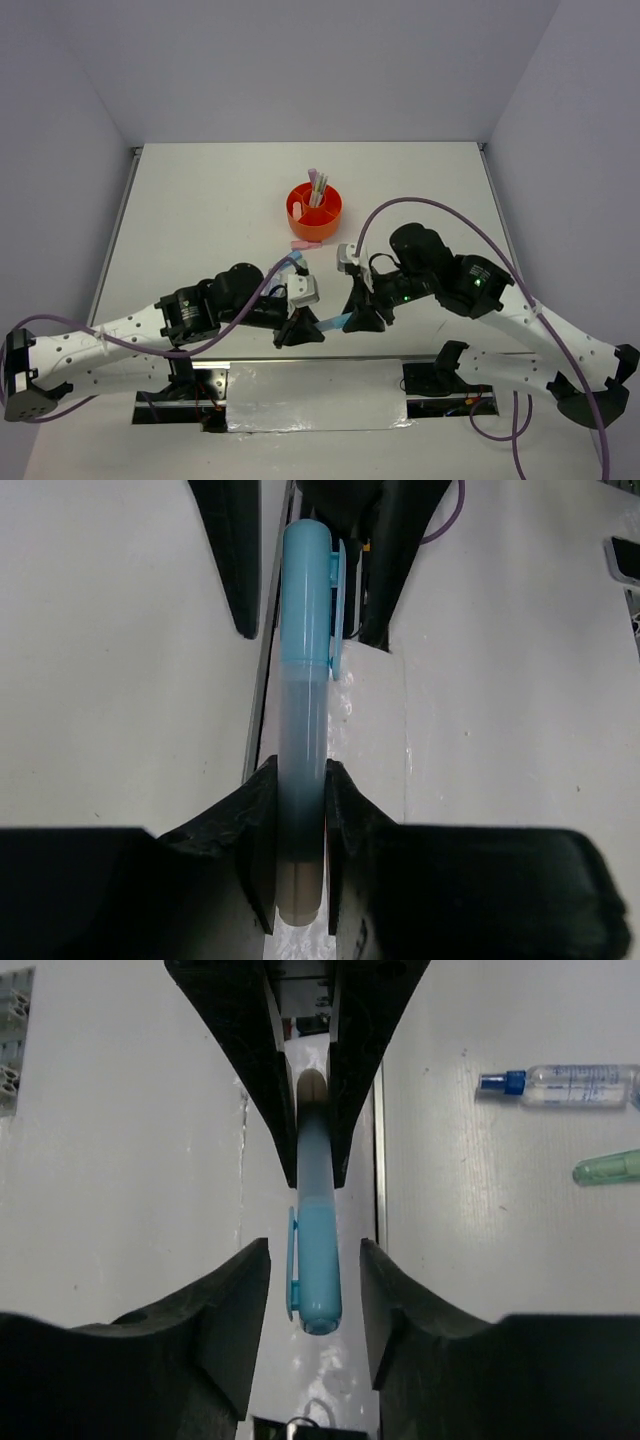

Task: Sort the stationery into containers
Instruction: Place the pen in the storage box, then pick up the stationery from the center of the board, then place the stationery in the storage box, then pick up the stationery from the center of the board.

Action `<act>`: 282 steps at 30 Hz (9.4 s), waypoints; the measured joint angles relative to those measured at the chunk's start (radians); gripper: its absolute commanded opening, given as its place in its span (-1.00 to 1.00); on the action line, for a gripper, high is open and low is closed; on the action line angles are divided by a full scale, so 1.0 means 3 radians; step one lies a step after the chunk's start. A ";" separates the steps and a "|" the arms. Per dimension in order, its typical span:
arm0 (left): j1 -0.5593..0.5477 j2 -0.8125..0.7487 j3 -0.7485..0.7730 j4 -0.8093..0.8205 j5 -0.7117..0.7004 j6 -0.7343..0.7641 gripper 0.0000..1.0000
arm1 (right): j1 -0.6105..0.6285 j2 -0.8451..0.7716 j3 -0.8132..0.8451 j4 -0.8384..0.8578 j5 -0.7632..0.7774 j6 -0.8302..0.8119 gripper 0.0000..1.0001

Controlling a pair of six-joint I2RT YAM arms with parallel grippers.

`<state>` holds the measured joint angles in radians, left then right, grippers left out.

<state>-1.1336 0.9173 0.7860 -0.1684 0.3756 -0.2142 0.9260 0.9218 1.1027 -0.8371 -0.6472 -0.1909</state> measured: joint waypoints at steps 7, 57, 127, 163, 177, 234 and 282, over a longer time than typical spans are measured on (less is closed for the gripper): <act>-0.0001 -0.0327 -0.0261 0.0409 -0.0264 -0.0100 -1.00 | 0.0019 -0.0853 -0.1059 0.1666 0.0546 0.0847 0.99; 0.0234 -0.0552 0.0549 -0.2132 -0.3477 -0.1540 0.99 | -0.2290 0.2341 0.0539 0.3629 0.1136 0.1043 -1.00; 0.1147 -0.0661 0.0334 -0.2000 -0.3223 -0.1264 0.99 | -0.0799 0.1643 0.0254 0.2645 0.2552 0.1658 0.91; 0.1368 -0.0908 0.0334 -0.2026 -0.3162 -0.1375 0.99 | 0.0291 0.3268 0.0210 0.1859 0.3507 0.2556 -0.08; 0.1368 -0.0910 0.0334 -0.1968 -0.3108 -0.1302 0.99 | 0.0284 0.2917 -0.0217 0.1971 0.3491 0.2721 -0.70; 0.1368 -0.1022 0.0334 -0.1952 -0.3091 -0.1298 0.99 | -0.1439 0.2616 0.0243 0.2419 0.2079 0.3326 -0.36; 0.1375 0.1727 0.0462 -0.0290 -0.2103 -0.0487 0.76 | -0.0230 -0.0595 -0.1795 0.2060 0.3413 0.2988 0.52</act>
<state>-0.7212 1.4353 0.9245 -0.2554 -0.2554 -0.3603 0.8570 0.7433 0.5640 -0.2192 0.3767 0.7055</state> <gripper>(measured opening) 0.893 0.756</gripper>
